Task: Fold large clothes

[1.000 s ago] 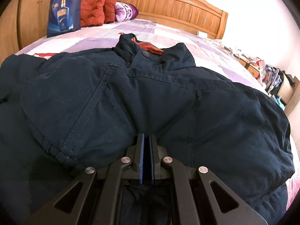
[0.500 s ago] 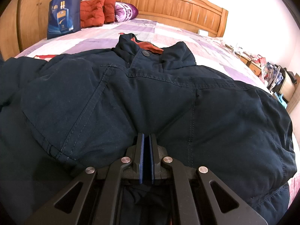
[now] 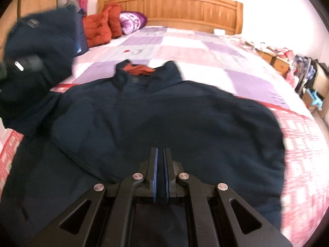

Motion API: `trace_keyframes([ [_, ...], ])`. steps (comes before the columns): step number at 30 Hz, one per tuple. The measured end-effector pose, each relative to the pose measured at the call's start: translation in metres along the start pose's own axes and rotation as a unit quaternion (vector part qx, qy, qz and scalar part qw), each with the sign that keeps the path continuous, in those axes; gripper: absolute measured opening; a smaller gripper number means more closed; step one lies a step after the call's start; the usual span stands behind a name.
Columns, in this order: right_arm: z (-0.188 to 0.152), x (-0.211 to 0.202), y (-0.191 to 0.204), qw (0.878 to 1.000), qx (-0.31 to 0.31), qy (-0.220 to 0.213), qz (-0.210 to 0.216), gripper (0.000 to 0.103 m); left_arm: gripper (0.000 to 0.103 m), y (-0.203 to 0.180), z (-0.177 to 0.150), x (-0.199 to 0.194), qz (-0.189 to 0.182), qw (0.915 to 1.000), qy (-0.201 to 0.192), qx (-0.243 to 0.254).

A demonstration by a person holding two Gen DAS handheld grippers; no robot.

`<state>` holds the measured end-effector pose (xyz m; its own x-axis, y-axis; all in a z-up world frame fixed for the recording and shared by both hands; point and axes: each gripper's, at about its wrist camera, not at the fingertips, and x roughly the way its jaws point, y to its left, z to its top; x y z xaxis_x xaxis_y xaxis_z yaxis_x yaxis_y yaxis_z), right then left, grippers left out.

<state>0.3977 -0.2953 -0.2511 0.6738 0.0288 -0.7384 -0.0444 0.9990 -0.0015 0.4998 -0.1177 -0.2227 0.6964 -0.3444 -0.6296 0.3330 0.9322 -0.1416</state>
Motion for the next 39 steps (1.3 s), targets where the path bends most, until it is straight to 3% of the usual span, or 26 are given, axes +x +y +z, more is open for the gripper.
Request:
trace_keyframes([
  [2,-0.006,-0.008,-0.022,1.0,0.012,0.01,-0.002,0.008,0.015,-0.029,-0.013,0.022,-0.005,0.9994,0.024,0.024],
  [4,-0.012,-0.013,-0.044,0.999,0.037,0.025,0.001,0.035,0.015,-0.055,-0.027,0.047,0.01,0.9975,0.044,0.054],
  [5,-0.015,-0.015,-0.054,0.998,0.053,0.031,0.004,0.066,0.015,-0.065,-0.034,0.054,0.016,0.9965,0.051,0.064],
  [6,-0.017,-0.017,-0.062,0.997,0.068,0.029,0.004,0.081,0.015,-0.071,-0.039,0.058,0.02,0.9958,0.056,0.069],
  [10,-0.02,-0.024,-0.09,0.992,0.123,0.029,0.018,0.083,0.02,-0.093,-0.05,0.07,0.033,0.9893,0.068,0.125],
  [14,-0.014,-0.025,-0.106,0.981,0.184,0.032,0.06,0.085,0.036,-0.103,-0.061,0.052,0.011,0.9849,0.063,0.161],
  [18,0.0,-0.026,-0.105,0.974,0.204,0.022,0.095,0.088,0.039,-0.106,-0.076,0.027,-0.008,0.9834,0.057,0.172],
  [20,0.006,-0.032,-0.103,0.967,0.22,0.015,0.125,0.09,0.045,-0.105,-0.081,0.015,-0.013,0.9839,0.056,0.169],
  [23,0.016,-0.035,-0.086,0.966,0.209,0.013,0.152,0.092,0.056,-0.107,-0.098,-0.001,-0.008,0.9818,0.053,0.182],
  [26,0.022,-0.033,-0.064,0.965,0.189,0.023,0.179,0.092,0.058,-0.105,-0.113,-0.006,-0.002,0.9789,0.06,0.196],
  [28,0.024,-0.025,-0.047,0.973,0.161,0.037,0.158,0.092,0.058,-0.1,-0.119,-0.012,-0.001,0.9807,0.063,0.185],
  [31,0.017,-0.004,-0.042,0.976,0.166,0.071,0.124,0.092,0.058,-0.084,-0.124,-0.019,0.021,0.9841,0.063,0.165],
  [34,0.007,0.006,-0.047,0.974,0.181,0.082,0.105,0.092,0.058,-0.049,-0.13,-0.025,0.074,0.9856,0.065,0.138],
  [35,0.003,0.013,-0.049,0.972,0.188,0.093,0.105,0.092,0.058,-0.035,-0.131,-0.027,0.092,0.9857,0.067,0.125],
  [37,-0.004,0.029,-0.056,0.958,0.219,0.119,0.143,0.091,0.058,-0.01,-0.134,-0.029,0.121,0.9849,0.074,0.1],
  [38,-0.007,0.035,-0.056,0.952,0.231,0.12,0.162,0.087,0.058,0.009,-0.137,-0.032,0.152,0.9818,0.078,0.084],
  [39,-0.005,0.037,-0.053,0.952,0.228,0.111,0.172,0.063,0.058,0.023,-0.139,-0.034,0.168,0.9799,0.083,0.07],
])
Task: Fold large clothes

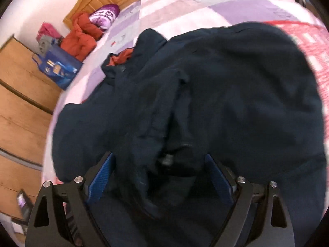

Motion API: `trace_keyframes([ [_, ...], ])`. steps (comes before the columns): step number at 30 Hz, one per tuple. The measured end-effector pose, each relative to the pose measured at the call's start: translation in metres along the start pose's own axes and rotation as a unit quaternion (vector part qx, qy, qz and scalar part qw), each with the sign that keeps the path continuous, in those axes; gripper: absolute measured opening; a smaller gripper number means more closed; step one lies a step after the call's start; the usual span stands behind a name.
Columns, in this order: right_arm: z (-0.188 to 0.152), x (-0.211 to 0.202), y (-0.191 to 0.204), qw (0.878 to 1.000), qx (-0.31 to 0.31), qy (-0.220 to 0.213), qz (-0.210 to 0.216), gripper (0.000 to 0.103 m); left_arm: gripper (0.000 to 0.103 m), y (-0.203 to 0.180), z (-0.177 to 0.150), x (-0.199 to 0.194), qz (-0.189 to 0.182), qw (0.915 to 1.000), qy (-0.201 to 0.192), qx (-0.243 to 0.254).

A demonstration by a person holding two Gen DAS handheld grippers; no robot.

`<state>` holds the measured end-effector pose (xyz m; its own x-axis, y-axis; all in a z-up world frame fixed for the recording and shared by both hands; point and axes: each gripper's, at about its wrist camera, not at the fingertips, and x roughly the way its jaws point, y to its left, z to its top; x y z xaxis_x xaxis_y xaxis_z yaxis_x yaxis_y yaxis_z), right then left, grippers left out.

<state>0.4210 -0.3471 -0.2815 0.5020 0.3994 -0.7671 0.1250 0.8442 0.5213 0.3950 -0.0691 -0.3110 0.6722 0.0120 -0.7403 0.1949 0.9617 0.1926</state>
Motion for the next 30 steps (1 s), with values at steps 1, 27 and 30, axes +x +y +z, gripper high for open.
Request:
trace_keyframes([
  [1,0.0,0.002,0.004,1.0,-0.009,-0.001,0.001,0.052,0.058,0.014,-0.005,0.003,0.01,0.9997,0.01,-0.02],
  [27,0.019,0.011,-0.009,0.991,-0.091,-0.021,-0.095,0.014,0.086,0.124,-0.002,0.06,0.128,0.982,0.015,-0.139],
  [30,0.022,-0.005,0.014,0.985,-0.123,-0.06,-0.108,0.014,0.085,0.131,0.003,0.045,0.124,0.9787,-0.014,-0.163],
])
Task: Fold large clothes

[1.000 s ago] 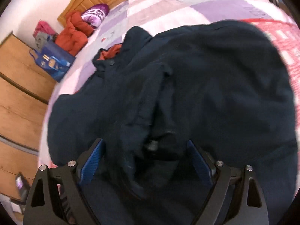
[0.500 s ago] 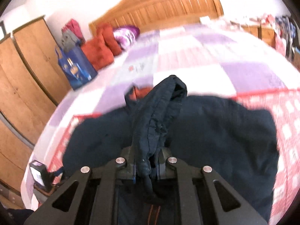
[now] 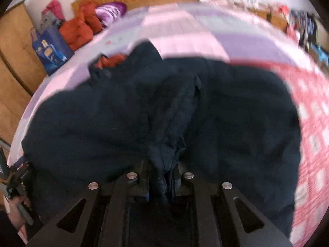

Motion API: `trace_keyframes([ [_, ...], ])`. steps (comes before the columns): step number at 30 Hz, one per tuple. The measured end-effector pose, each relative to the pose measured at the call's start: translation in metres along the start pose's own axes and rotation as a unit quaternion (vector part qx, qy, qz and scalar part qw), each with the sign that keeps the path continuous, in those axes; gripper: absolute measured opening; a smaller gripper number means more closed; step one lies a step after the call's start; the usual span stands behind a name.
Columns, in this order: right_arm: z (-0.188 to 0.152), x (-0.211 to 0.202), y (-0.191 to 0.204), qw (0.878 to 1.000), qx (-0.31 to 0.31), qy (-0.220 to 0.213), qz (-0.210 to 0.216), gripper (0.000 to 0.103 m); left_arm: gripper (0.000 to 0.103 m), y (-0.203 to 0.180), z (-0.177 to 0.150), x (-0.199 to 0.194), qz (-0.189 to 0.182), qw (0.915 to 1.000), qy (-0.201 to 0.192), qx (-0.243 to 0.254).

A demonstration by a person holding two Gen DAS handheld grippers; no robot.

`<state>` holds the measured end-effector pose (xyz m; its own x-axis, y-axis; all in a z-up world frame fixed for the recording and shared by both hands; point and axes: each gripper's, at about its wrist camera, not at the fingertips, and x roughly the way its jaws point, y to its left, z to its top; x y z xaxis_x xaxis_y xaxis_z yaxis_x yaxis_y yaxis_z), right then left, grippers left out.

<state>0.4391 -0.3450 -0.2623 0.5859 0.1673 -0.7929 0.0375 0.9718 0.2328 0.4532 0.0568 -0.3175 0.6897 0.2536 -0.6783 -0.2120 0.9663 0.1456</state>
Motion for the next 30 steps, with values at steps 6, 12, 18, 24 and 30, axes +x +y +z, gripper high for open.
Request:
trace_keyframes([
  [6,0.005,-0.005,-0.001,1.0,-0.026,0.0,-0.002,0.015,0.084,0.002,-0.007,0.017,-0.019,0.9984,0.053,-0.007],
  [12,-0.015,0.012,-0.014,1.0,-0.008,0.029,-0.006,0.018,0.079,0.008,-0.018,-0.034,-0.044,0.998,0.032,0.032],
  [18,-0.014,0.004,-0.002,0.999,-0.027,0.016,-0.031,0.018,0.079,-0.036,0.031,-0.066,-0.118,0.9879,-0.041,0.092],
  [24,-0.002,0.005,-0.001,0.998,-0.024,0.022,-0.048,0.019,0.082,-0.102,0.055,0.015,-0.127,0.9846,0.007,0.12],
  [30,0.02,-0.035,-0.01,0.998,-0.019,0.012,-0.066,0.057,0.09,-0.092,0.027,0.014,-0.102,0.9928,-0.035,0.052],
])
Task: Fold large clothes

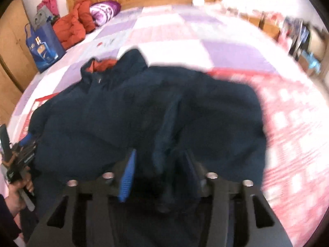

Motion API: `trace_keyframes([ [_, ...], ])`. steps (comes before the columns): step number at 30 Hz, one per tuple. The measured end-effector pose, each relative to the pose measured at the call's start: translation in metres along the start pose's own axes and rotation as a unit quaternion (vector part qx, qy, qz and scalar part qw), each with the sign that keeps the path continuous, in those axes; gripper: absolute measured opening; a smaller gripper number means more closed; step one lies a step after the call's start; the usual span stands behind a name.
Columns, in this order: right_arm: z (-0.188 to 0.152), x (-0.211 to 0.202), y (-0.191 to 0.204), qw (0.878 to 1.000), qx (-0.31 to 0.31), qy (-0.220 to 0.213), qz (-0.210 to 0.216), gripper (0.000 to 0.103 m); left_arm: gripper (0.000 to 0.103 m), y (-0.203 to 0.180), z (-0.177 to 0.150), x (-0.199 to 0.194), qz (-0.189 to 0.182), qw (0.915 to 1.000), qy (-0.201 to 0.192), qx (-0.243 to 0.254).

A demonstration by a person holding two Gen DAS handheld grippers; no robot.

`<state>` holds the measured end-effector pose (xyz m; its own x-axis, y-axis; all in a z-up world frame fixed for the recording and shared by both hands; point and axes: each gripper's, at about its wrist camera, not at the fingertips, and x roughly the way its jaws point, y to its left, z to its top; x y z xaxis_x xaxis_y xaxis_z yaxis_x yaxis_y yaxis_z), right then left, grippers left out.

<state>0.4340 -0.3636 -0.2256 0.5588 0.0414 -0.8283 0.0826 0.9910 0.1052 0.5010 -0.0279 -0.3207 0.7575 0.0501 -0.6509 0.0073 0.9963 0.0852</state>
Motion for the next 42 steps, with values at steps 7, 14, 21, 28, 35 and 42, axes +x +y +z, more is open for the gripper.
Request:
trace_keyframes([
  [7,0.078,-0.029,0.076,0.982,-0.11,-0.007,0.153,0.086,0.103,0.031,-0.032,-0.029,0.028,0.9976,-0.035,-0.053],
  [14,0.131,0.067,0.29,0.917,-0.29,0.107,0.251,0.086,0.103,0.006,-0.034,-0.005,0.086,0.9962,0.013,0.002],
  [21,0.101,0.135,0.388,0.888,-0.365,0.174,0.22,0.085,0.103,0.019,-0.04,0.001,0.06,0.9974,0.021,-0.034],
  [28,0.136,0.203,0.406,0.89,-0.285,0.299,0.194,0.085,0.103,0.021,-0.04,0.008,0.06,0.997,0.029,-0.04],
  [35,0.109,0.222,0.413,0.85,-0.23,0.414,0.229,0.081,0.103,0.019,-0.041,0.009,0.061,0.9968,0.031,-0.04],
  [42,0.146,0.19,0.406,0.914,-0.143,0.246,0.29,0.0,0.103,0.018,-0.041,0.012,0.064,0.9967,0.032,-0.039],
])
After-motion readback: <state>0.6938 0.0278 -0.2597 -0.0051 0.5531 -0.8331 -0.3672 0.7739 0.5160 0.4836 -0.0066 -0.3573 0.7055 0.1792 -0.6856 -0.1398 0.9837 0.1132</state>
